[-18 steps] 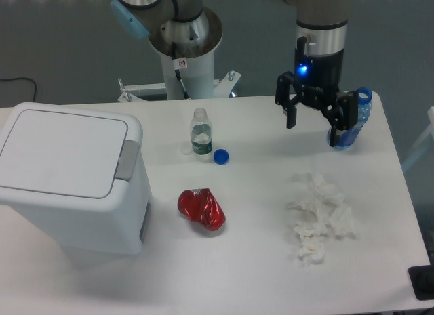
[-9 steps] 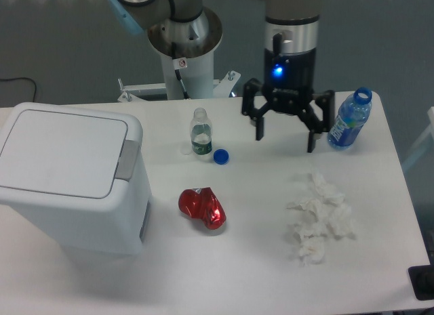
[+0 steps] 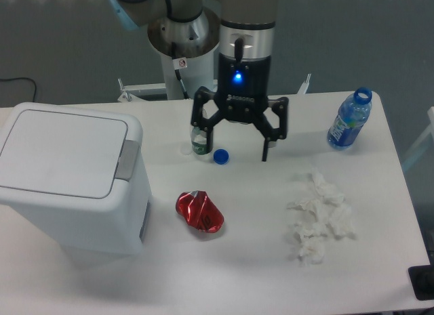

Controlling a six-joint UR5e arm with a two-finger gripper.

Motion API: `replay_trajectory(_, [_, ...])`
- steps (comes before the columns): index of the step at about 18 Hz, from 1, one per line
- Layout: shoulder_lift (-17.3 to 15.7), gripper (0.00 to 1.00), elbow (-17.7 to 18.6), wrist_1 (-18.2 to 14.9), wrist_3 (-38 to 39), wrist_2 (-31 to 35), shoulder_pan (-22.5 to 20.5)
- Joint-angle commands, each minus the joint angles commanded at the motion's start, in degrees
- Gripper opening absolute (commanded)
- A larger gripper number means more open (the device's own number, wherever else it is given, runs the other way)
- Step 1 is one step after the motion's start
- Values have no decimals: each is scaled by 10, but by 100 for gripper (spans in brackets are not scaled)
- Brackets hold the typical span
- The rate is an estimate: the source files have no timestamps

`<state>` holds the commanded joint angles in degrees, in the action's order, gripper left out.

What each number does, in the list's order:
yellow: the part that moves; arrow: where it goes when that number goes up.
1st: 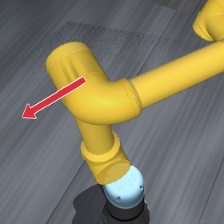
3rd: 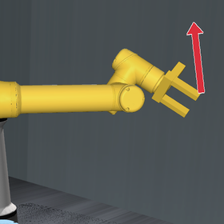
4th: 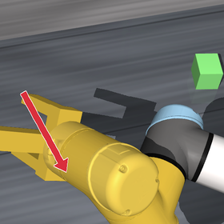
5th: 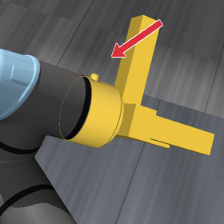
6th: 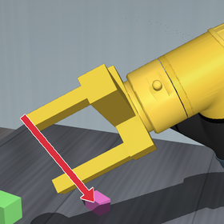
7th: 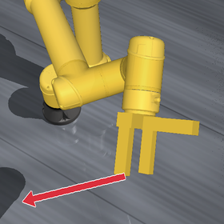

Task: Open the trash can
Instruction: 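Move the open gripper across the table toward the trash can lid, then lower the gripper fingers onto the lid's grey tab and press it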

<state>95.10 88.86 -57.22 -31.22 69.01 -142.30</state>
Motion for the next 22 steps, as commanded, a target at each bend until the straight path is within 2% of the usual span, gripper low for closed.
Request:
replay_trajectory(7, [3, 100, 5, 0, 65, -12, 38])
replay_trajectory(17, [17, 100, 9, 0, 69, -11, 70])
replay_trajectory(22, [18, 100, 13, 0, 66, -10, 72])
